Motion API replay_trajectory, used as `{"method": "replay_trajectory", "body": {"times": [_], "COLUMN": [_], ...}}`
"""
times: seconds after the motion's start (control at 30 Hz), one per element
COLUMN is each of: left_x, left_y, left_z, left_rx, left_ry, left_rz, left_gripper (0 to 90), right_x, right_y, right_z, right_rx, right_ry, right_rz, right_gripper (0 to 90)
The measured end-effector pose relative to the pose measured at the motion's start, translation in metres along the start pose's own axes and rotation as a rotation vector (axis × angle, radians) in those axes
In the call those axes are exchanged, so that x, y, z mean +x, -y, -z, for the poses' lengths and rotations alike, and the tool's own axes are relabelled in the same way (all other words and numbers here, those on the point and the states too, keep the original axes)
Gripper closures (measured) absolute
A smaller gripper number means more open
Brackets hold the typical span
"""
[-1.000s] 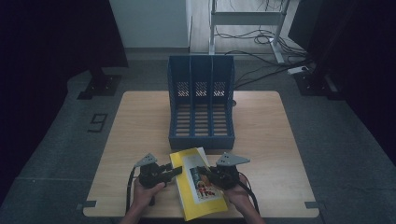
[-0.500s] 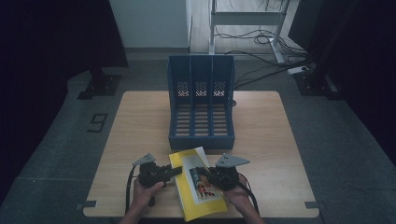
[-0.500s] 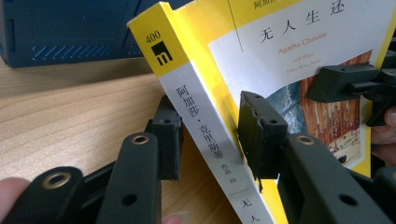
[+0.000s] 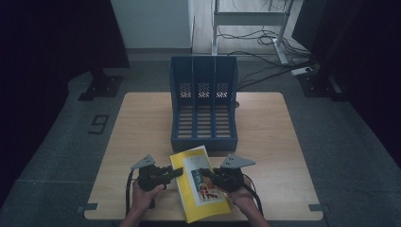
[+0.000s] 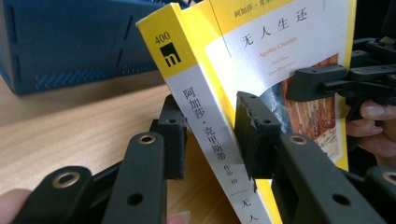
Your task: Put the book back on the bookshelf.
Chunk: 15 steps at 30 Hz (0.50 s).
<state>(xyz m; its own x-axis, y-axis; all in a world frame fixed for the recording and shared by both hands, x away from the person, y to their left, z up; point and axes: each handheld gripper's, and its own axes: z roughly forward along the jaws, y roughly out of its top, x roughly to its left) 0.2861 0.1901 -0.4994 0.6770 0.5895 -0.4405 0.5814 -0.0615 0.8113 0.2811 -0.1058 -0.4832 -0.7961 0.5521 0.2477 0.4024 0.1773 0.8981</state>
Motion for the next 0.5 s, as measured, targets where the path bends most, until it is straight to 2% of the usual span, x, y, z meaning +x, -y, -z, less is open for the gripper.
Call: {"method": "replay_trajectory", "body": {"times": [0.1, 0.17, 0.5], "left_x": [-0.0017, -0.0018, -0.0032], "left_y": [-0.0018, -0.0026, -0.0035], "left_z": [0.0025, 0.0042, 0.0053], "left_rx": [-0.008, -0.019, -0.021], "left_ry": [0.004, 0.026, 0.035], "left_rz": [-0.012, -0.012, -0.011], "left_gripper": [65.8, 66.7, 67.5], "right_x": [0.0007, 0.0000, -0.0020], "right_y": [-0.0006, -0.0005, -0.0004], "right_z": [0.0005, 0.0013, 0.0013], "right_rx": [-0.008, -0.012, -0.011], "right_ry": [-0.001, -0.008, -0.016], "right_rz": [0.008, 0.011, 0.014], "right_gripper": [84.0, 83.5, 82.8]}}
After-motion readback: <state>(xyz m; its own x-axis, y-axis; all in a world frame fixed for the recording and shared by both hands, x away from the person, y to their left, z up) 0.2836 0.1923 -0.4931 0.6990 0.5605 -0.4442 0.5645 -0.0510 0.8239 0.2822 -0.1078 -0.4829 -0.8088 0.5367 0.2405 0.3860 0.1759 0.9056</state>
